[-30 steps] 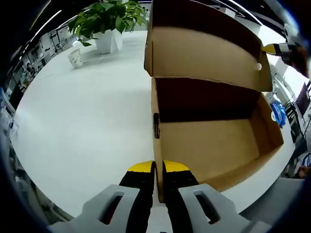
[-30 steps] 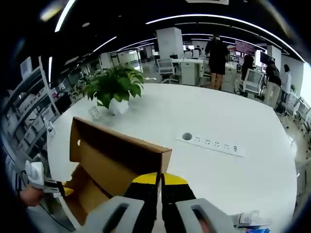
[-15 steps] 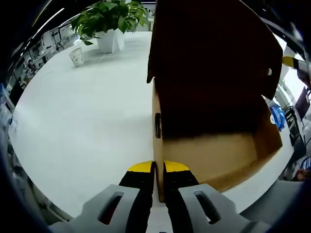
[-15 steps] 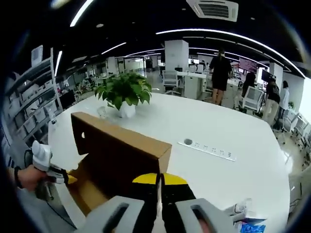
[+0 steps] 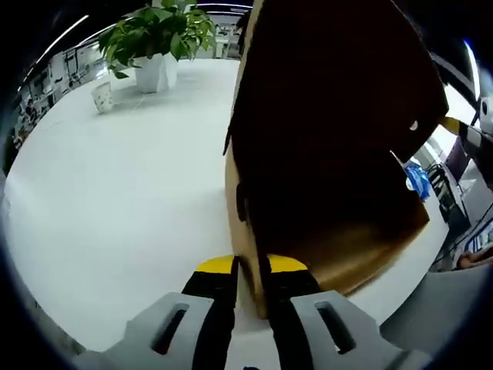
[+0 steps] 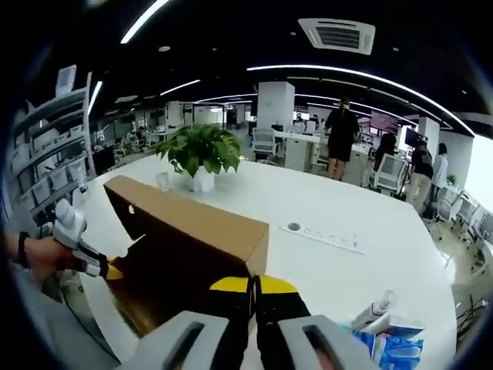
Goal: Operate the shoe box by opening the lid, removing the specified soft item, and placing it in the target area until the item is outside and the box remains undamaged.
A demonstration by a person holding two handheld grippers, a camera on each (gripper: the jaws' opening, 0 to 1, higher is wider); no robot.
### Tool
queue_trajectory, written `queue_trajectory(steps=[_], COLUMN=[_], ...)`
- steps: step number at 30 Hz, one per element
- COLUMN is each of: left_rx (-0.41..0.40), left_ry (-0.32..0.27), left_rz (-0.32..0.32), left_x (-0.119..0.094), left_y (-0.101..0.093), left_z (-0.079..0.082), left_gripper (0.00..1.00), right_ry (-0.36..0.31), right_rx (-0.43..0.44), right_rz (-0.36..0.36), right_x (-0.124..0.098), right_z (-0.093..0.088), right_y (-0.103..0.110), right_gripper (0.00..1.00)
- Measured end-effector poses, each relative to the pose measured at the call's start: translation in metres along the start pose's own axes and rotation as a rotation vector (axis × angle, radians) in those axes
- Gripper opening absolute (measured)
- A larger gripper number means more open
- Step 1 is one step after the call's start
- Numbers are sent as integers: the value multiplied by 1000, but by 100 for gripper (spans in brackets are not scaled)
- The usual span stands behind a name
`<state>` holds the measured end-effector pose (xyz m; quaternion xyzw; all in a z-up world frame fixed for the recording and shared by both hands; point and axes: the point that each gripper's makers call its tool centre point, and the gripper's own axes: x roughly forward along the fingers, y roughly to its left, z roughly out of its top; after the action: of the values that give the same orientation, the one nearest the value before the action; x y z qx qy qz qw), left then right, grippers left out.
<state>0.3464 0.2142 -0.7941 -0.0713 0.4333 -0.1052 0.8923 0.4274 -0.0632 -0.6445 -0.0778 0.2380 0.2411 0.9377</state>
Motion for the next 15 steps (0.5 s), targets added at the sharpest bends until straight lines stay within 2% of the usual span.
queue_trajectory(steps=[5,15], left_rx=[33,129], left_ry=[-23,-65], left_rz=[-36,-41], left_x=[-2,-20], left_y=[-4,-6], left_z=[1,5], left_gripper=[15,15], right_ry=[-4,6], right_rx=[-8,-9], right_rz=[-2,-3], right_x=[-7,-17], right_z=[-10,-29], right_y=[4,14], right_gripper=[0,0])
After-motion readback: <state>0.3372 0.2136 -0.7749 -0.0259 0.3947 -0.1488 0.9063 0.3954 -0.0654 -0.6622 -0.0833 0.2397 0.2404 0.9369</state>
